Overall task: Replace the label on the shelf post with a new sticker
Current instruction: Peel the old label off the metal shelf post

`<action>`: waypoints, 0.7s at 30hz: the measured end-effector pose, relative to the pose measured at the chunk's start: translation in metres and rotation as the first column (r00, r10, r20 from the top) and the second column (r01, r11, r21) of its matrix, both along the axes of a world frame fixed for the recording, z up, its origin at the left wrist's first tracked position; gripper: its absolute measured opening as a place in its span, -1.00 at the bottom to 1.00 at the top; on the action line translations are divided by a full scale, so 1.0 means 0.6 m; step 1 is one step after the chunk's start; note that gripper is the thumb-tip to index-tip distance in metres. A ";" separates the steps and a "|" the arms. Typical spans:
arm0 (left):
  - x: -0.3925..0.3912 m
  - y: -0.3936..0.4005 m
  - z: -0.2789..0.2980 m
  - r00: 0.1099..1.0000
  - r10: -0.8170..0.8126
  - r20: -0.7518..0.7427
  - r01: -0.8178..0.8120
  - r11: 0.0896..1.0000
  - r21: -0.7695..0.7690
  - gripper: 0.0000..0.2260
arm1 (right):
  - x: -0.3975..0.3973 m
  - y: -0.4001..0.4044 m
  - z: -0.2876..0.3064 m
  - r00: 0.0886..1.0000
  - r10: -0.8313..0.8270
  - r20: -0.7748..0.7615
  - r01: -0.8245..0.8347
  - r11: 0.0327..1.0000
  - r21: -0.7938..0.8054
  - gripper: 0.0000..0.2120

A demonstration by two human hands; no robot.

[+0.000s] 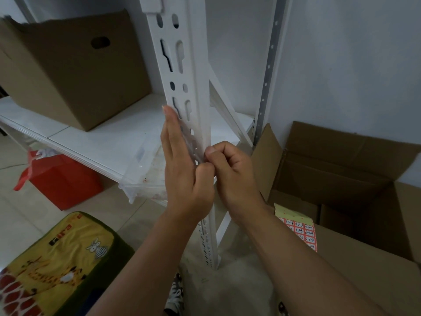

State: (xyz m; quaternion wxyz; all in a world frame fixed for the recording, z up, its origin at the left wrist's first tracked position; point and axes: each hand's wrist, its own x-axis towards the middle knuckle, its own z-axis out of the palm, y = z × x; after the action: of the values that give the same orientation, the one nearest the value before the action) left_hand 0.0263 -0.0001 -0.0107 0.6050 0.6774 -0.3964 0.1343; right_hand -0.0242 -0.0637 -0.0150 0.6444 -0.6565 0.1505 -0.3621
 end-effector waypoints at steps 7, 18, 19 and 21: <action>0.005 0.004 -0.002 0.999 -0.018 0.027 0.017 1.000 0.006 -0.18 | -0.005 0.001 -0.004 1.000 0.020 0.008 -0.020 1.000 -0.005 -0.75; 0.002 0.001 -0.005 1.000 0.001 0.024 -0.001 1.000 0.004 -0.16 | -0.005 -0.001 0.000 1.000 -0.009 -0.008 0.009 1.000 0.002 -0.76; 0.002 0.000 -0.005 1.000 -0.002 0.024 0.002 1.000 0.002 -0.16 | -0.005 -0.002 0.001 1.000 -0.012 -0.008 0.012 1.000 0.002 -0.76; 0.002 0.000 -0.005 1.000 -0.007 0.027 0.007 1.000 -0.002 -0.16 | -0.005 -0.004 0.001 1.000 -0.012 -0.015 0.012 1.000 0.000 -0.77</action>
State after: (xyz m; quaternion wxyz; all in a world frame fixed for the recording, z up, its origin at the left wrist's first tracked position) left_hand 0.0274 -0.0001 -0.0138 0.6010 0.6734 -0.4066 0.1416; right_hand -0.0274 -0.0661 -0.0142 0.6410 -0.6583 0.1593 -0.3610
